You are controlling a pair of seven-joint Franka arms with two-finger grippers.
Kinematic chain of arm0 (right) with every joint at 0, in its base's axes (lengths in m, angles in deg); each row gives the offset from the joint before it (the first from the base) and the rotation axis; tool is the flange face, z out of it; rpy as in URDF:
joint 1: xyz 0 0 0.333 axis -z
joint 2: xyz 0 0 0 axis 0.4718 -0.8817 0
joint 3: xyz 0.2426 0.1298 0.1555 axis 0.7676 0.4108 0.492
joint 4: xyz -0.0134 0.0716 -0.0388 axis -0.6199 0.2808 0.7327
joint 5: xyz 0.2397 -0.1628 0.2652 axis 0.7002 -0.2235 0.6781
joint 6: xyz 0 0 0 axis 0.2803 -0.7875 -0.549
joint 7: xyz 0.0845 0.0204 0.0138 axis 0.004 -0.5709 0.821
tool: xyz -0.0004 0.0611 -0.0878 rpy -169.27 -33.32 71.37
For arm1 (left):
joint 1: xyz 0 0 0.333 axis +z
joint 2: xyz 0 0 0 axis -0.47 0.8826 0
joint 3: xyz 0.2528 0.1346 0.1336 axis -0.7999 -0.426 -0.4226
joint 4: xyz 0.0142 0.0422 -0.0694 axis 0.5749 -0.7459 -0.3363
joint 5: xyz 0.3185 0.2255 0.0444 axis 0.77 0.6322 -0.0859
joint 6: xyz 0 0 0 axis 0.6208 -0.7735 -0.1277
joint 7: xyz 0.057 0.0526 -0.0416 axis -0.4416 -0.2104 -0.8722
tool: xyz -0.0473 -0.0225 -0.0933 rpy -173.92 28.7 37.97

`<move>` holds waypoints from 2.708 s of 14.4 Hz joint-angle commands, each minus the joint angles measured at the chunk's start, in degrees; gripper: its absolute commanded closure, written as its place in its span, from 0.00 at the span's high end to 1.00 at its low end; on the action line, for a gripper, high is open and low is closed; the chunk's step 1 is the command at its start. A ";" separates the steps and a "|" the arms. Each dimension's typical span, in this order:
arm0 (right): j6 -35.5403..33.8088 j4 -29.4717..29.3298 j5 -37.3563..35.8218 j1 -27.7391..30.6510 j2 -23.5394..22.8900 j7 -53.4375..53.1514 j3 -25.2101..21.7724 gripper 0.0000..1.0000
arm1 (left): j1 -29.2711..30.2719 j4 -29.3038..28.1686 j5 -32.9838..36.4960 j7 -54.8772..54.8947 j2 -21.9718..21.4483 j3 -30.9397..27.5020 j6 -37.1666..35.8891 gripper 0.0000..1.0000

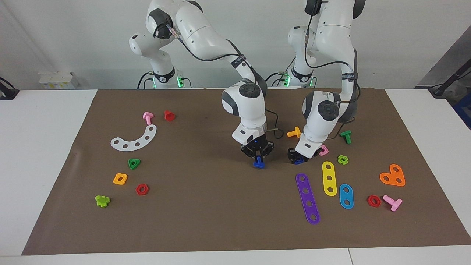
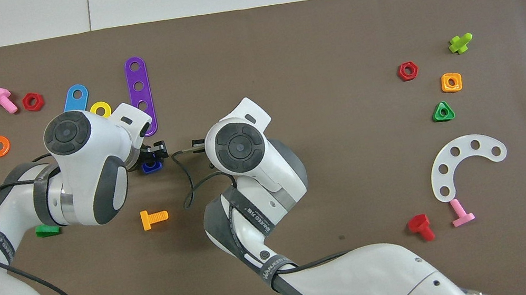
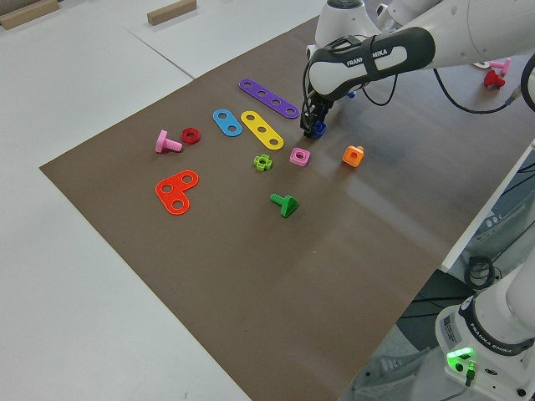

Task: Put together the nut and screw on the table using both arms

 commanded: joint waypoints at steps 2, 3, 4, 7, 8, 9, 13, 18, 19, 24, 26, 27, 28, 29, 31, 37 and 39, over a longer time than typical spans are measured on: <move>2.58 1.89 0.69 -0.22 0.60 -1.05 -0.10 0.99 | -1.20 -1.58 -0.91 0.12 -1.38 -0.89 -0.65 0.27; 2.32 1.54 0.08 -0.22 0.61 -1.22 -0.18 1.00 | -1.20 -1.41 -0.82 0.12 -1.38 -0.89 -0.83 0.20; 2.06 1.10 -0.19 -0.22 0.87 -1.14 -0.27 1.00 | -1.20 -1.15 -0.56 0.21 -1.29 -0.98 -0.83 0.13; -1.26 2.32 -0.37 2.84 7.61 -0.35 -1.67 1.00 | -1.02 1.39 -0.30 0.21 -0.86 -0.89 -0.91 0.09; -4.76 2.33 -0.37 4.86 10.33 0.35 -1.68 1.00 | -1.02 3.15 -0.38 0.12 -0.42 -0.89 -1.87 0.09; -8.28 2.41 -0.45 6.79 12.97 1.58 -1.68 1.00 | -1.20 5.77 -0.65 -0.22 0.28 -0.89 -4.06 0.09; -21.03 2.15 -0.63 15.32 21.15 8.94 -1.86 1.00 | -5.41 13.43 -1.09 -5.40 2.39 -0.89 -10.40 0.06; -40.54 2.50 -0.63 25.60 28.11 20.19 -1.86 1.00 | -11.03 19.07 -2.05 -11.46 3.89 -0.89 -14.54 0.06; -42.66 2.94 -0.63 27.53 28.90 23.53 -1.86 1.00 | -11.82 18.90 -2.05 -13.04 3.89 -0.89 -14.45 0.06; -48.03 3.21 -0.63 35.97 32.15 34.43 -1.86 1.00 | -14.38 18.28 -2.41 -17.88 4.95 -0.80 -13.49 0.07; -50.14 3.99 -0.81 38.27 33.38 36.74 -1.94 1.00 | -14.91 18.28 -2.49 -18.16 5.56 -0.89 -12.52 0.07; -50.33 5.22 -1.59 38.89 34.52 37.01 -1.94 1.00 | -14.91 18.28 -2.49 -18.16 5.56 -0.89 -12.34 0.07; -50.07 7.06 -3.08 39.15 35.84 38.31 -1.94 1.00 | -14.91 18.28 -2.49 -18.16 5.65 -0.89 -12.08 0.07; -49.63 8.73 -3.96 39.68 37.07 39.72 -1.94 1.00 | -14.91 18.28 -2.93 -18.24 5.74 -0.89 -11.56 0.07; -49.45 9.45 -4.67 40.30 38.31 40.43 -1.94 1.00 | -14.82 18.72 -3.28 -18.33 6.18 -0.89 -11.11 0.07; -49.54 10.41 -7.05 40.12 42.09 43.33 -1.86 1.00 | -14.47 18.72 -3.20 -18.33 6.79 -0.89 -9.27 0.06; -47.70 10.41 -8.53 39.86 41.92 44.91 -1.86 1.00 | -14.56 18.72 -3.20 -18.33 7.14 -0.89 -8.39 0.06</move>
